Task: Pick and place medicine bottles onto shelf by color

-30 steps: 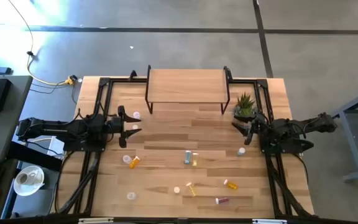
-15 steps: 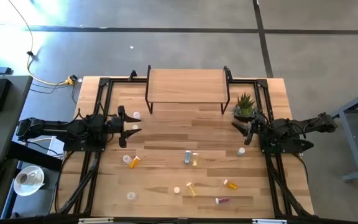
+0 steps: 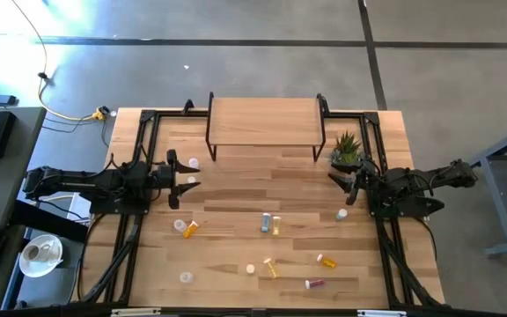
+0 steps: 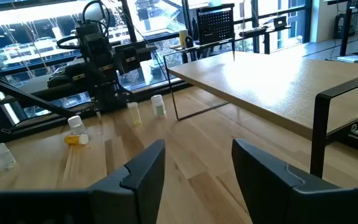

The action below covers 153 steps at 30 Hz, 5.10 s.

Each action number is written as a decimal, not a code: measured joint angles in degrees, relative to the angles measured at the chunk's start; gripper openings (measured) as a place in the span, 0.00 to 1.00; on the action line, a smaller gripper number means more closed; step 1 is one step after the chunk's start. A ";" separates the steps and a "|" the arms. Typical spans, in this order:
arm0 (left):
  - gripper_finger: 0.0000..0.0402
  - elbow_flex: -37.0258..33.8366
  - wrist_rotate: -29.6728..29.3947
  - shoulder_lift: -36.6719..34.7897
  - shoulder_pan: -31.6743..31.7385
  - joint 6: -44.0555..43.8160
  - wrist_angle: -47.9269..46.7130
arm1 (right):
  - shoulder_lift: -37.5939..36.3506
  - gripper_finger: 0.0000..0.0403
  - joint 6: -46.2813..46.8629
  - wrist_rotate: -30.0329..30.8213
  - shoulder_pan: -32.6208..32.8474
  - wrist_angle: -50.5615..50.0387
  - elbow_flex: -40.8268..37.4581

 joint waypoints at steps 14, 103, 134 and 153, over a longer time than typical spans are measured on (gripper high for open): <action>0.47 0.00 0.00 0.00 0.02 0.00 0.01 | 0.00 0.44 0.01 0.01 0.01 0.01 0.00; 0.47 26.89 -2.38 19.38 0.04 -38.63 -35.99 | -0.01 0.44 0.01 -0.02 0.00 0.00 0.00; 0.47 34.99 -11.89 40.95 -2.35 -55.23 -54.87 | -0.01 0.44 0.01 0.01 -0.01 0.01 0.01; 0.47 34.99 -15.32 49.72 -4.50 -58.61 -51.90 | -0.01 0.44 -0.01 0.01 -0.01 0.01 0.01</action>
